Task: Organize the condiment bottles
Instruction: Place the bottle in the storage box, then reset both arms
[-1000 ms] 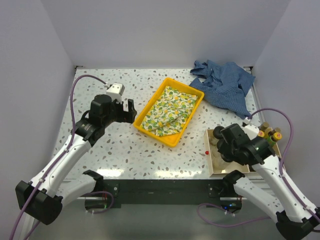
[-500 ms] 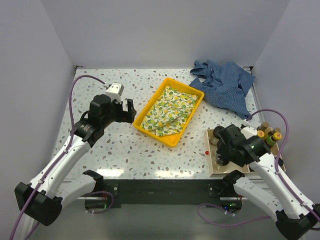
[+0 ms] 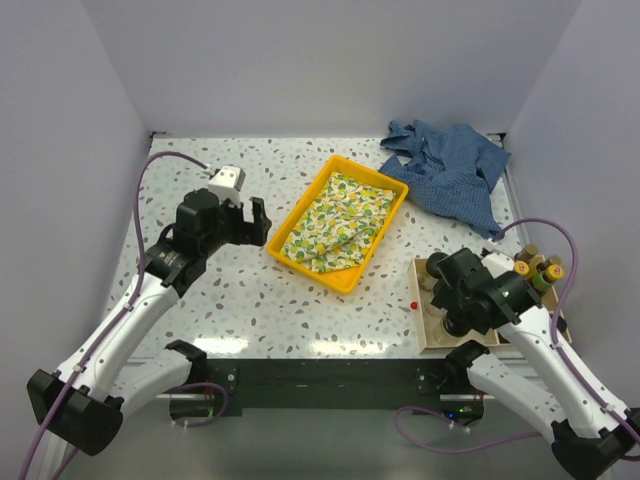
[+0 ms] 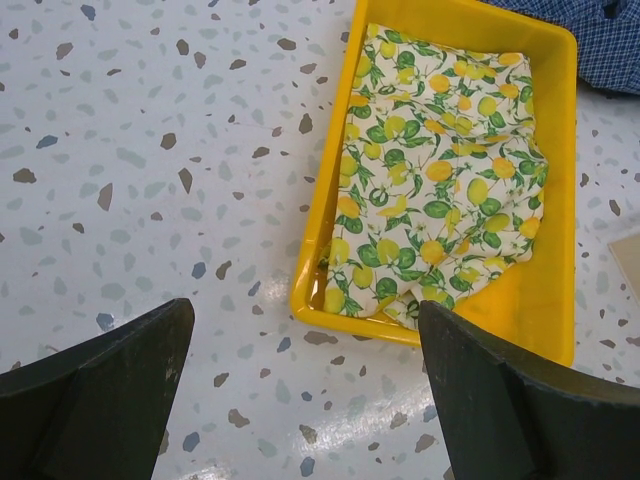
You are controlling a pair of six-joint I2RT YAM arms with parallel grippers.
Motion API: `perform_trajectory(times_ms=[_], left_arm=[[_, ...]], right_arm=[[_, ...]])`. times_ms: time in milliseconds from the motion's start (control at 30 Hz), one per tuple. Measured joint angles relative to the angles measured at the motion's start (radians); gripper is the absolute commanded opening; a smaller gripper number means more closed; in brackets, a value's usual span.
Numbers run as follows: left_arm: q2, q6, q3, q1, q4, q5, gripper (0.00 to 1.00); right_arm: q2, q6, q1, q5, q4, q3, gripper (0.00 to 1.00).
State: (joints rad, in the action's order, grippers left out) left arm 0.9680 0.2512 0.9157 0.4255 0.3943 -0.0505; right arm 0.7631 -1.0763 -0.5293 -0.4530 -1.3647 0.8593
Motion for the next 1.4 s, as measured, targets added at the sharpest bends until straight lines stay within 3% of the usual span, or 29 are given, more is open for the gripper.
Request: perform_trajectory(times_ms=[200,367,600,867,1100,1400], left_arm=[[-0.004,0.000,-0.013,0.000,-0.012,0.002,1.00],[-0.019,0.000,-0.015,0.000,-0.023,0.027,1.00],[-0.060,0.001,-0.032,0.000,-0.067,0.207,1.00],[-0.177,0.028,-0.030,0.000,-0.100,0.445,1.00],[-0.263,0.058,-0.021,0.000,-0.098,0.501,1.00],[-0.335,0.142,-0.020,0.000,-0.105,0.521,1.00]], right_arm=[[0.005,0.021,0.000,-0.006,0.000,0.158,0.99],[0.052,0.092,0.000,-0.009,0.002,0.312,0.99],[0.110,0.276,0.000,0.006,0.055,0.417,0.99],[0.223,0.463,0.000,0.284,0.369,0.421,0.99],[0.105,0.516,0.000,0.486,0.604,0.371,0.99],[0.039,0.534,0.000,0.583,0.693,0.347,0.99]])
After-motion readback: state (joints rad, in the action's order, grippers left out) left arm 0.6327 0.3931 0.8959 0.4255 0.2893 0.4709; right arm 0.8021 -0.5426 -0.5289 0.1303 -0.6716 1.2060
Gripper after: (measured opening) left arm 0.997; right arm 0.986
